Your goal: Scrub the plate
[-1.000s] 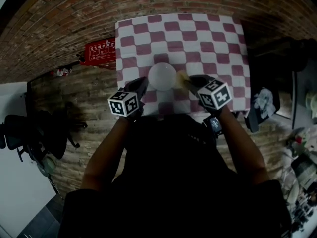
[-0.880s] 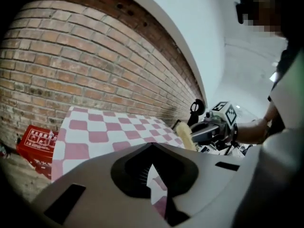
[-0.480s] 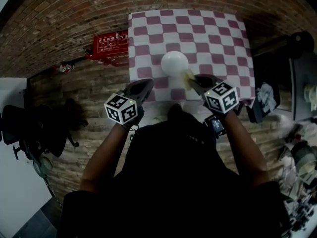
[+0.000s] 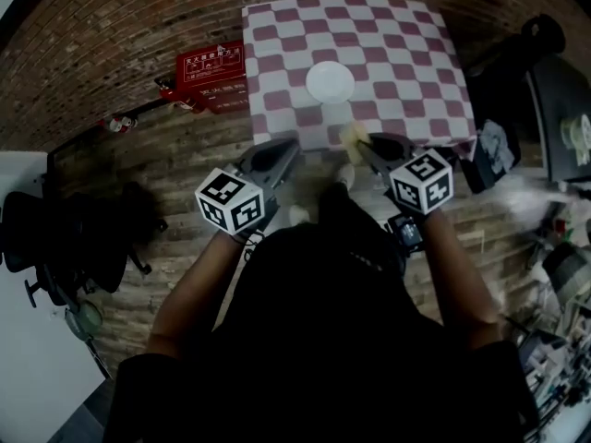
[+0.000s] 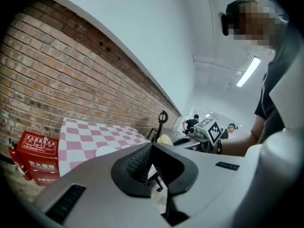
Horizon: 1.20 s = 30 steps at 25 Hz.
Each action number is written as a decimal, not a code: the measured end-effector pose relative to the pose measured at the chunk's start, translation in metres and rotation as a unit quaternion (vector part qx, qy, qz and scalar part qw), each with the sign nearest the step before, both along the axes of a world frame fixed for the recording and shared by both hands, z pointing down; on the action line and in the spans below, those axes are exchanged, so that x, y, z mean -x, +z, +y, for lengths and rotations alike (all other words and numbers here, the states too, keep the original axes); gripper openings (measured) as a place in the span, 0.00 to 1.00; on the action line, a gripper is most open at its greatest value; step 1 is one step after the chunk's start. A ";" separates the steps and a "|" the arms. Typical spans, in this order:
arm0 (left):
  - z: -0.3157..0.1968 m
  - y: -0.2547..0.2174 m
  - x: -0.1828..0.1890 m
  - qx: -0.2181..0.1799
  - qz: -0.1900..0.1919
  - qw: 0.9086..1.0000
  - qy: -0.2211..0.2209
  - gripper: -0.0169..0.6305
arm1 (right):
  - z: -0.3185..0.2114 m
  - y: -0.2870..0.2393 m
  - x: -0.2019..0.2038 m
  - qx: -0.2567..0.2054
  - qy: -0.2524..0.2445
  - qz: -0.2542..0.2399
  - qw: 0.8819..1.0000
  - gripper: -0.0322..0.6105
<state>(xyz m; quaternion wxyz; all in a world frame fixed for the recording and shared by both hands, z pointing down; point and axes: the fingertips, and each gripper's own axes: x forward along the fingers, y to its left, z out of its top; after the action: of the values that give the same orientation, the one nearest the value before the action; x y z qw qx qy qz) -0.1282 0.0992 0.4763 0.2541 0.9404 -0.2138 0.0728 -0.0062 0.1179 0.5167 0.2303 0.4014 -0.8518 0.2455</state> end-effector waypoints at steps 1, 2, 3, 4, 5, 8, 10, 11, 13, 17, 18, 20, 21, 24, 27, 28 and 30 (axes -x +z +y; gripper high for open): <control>0.007 -0.004 -0.001 -0.007 -0.001 1.000 0.003 0.04 | 0.009 -0.003 0.000 -0.003 0.003 0.000 1.000 0.13; 0.013 -0.008 -0.003 -0.014 -0.001 1.000 0.005 0.04 | 0.018 -0.005 -0.001 -0.007 0.005 0.001 1.000 0.13; 0.019 -0.011 -0.005 -0.019 -0.001 1.000 0.005 0.04 | 0.025 -0.008 -0.002 -0.011 0.006 0.002 1.000 0.13; 0.024 -0.012 -0.007 -0.022 0.000 1.000 0.005 0.04 | 0.032 -0.011 -0.004 -0.014 0.007 0.002 1.000 0.13; 0.029 -0.013 -0.009 -0.024 0.001 1.000 0.003 0.04 | 0.040 -0.012 -0.005 -0.016 0.007 0.002 1.000 0.13; 0.044 -0.013 -0.018 -0.023 0.003 1.000 -0.005 0.04 | 0.060 -0.014 -0.014 -0.020 0.004 0.001 1.000 0.13; 0.056 -0.016 -0.027 -0.026 0.003 1.000 -0.009 0.04 | 0.074 -0.015 -0.022 -0.021 0.000 -0.002 1.000 0.13; 0.063 -0.016 -0.033 -0.027 0.002 1.000 -0.011 0.04 | 0.082 -0.015 -0.025 -0.020 -0.002 -0.004 1.000 0.13; 0.076 -0.015 -0.047 -0.026 0.001 0.999 -0.021 0.04 | 0.097 -0.014 -0.034 -0.018 -0.010 -0.006 1.000 0.13; 0.116 -0.005 -0.078 -0.023 -0.003 0.999 -0.036 0.04 | 0.134 -0.007 -0.047 -0.019 -0.030 -0.005 0.999 0.13; 0.128 -0.003 -0.083 -0.025 -0.007 0.999 -0.038 0.04 | 0.143 -0.006 -0.048 -0.020 -0.033 -0.008 0.999 0.13; 0.151 0.000 -0.094 -0.028 -0.011 0.999 -0.043 0.04 | 0.163 -0.003 -0.052 -0.018 -0.040 -0.014 0.999 0.13; 0.160 0.002 -0.101 -0.027 -0.011 0.999 -0.045 0.04 | 0.172 -0.002 -0.057 -0.017 -0.043 -0.013 0.999 0.13; 0.173 0.000 -0.118 -0.020 -0.007 0.998 -0.053 0.04 | 0.184 -0.006 -0.070 -0.011 -0.052 -0.012 0.999 0.13; 0.176 -0.008 -0.125 -0.016 -0.007 0.998 -0.059 0.04 | 0.187 -0.016 -0.076 -0.008 -0.063 -0.011 0.998 0.13; 0.182 -0.008 -0.128 -0.017 -0.007 0.998 -0.060 0.04 | 0.194 -0.014 -0.079 -0.009 -0.064 -0.011 0.998 0.13; 0.203 -0.002 -0.134 -0.024 -0.010 0.998 -0.060 0.04 | 0.215 -0.006 -0.084 -0.013 -0.065 -0.014 0.998 0.13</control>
<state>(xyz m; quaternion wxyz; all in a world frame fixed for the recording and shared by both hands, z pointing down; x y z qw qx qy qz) 0.0060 0.3019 0.4743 0.2329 0.9312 -0.2736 0.0618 0.0782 0.3325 0.5104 0.2286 0.3452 -0.8822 0.2245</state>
